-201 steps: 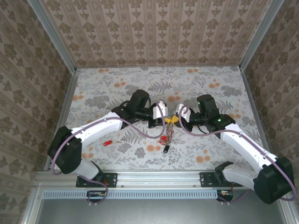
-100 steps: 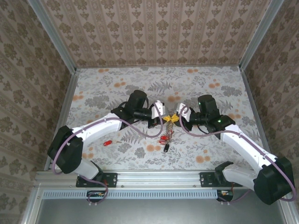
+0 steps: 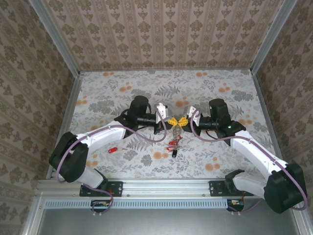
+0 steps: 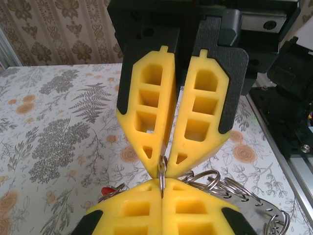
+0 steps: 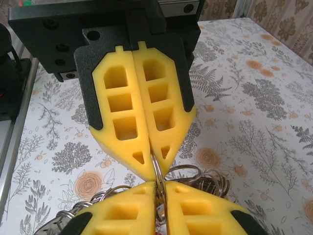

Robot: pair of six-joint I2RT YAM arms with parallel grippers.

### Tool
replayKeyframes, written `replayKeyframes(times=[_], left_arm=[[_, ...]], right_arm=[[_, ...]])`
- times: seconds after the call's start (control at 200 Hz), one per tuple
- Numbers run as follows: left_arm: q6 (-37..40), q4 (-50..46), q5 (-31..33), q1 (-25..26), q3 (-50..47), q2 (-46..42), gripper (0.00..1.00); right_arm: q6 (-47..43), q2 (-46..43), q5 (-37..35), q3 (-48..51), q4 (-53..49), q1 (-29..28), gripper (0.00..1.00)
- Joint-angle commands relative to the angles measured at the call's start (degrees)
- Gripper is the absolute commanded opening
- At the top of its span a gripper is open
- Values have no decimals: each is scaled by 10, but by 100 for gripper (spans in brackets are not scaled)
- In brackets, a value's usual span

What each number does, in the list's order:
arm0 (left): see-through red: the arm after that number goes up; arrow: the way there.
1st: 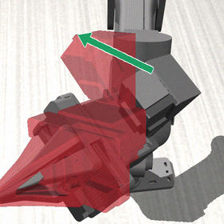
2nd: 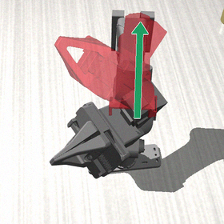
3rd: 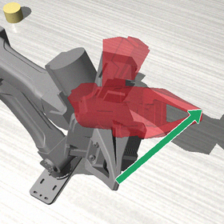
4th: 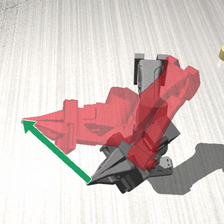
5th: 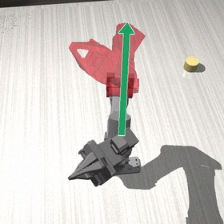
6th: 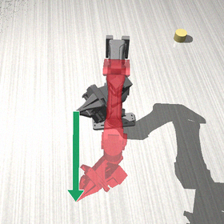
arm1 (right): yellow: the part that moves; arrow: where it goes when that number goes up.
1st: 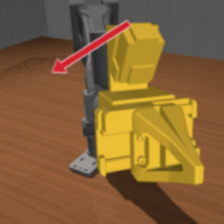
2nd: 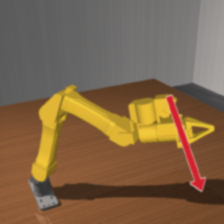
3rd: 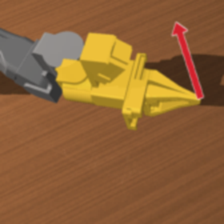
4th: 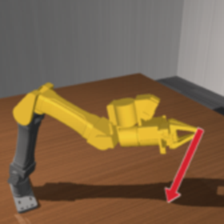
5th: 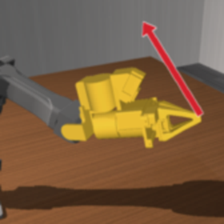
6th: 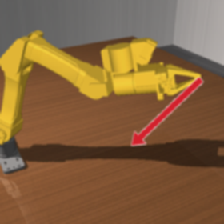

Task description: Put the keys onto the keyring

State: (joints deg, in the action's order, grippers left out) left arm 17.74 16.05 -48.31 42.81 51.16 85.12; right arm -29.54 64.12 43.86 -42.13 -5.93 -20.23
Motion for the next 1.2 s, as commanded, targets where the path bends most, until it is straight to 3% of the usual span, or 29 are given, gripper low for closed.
replayKeyframes(times=[0.0,0.08,0.23,0.315,0.555,1.19], left_arm=[[-24,70,-44,-3,2,-22,0],[-26,69,-49,-3,5,-19,0],[-17,48,-42,-3,9,-21,0],[10,0,-18,-1,18,-24,9],[110,-161,76,15,67,-19,16],[157,-245,53,25,119,10,22]], right_arm=[[3,9,20,12,1,3,14],[3,10,20,10,1,5,13],[-1,11,17,1,-8,5,0],[-11,7,15,-12,-29,5,0],[-26,-6,-14,-43,-82,-6,0],[-33,-8,-27,-53,-83,-21,0]])
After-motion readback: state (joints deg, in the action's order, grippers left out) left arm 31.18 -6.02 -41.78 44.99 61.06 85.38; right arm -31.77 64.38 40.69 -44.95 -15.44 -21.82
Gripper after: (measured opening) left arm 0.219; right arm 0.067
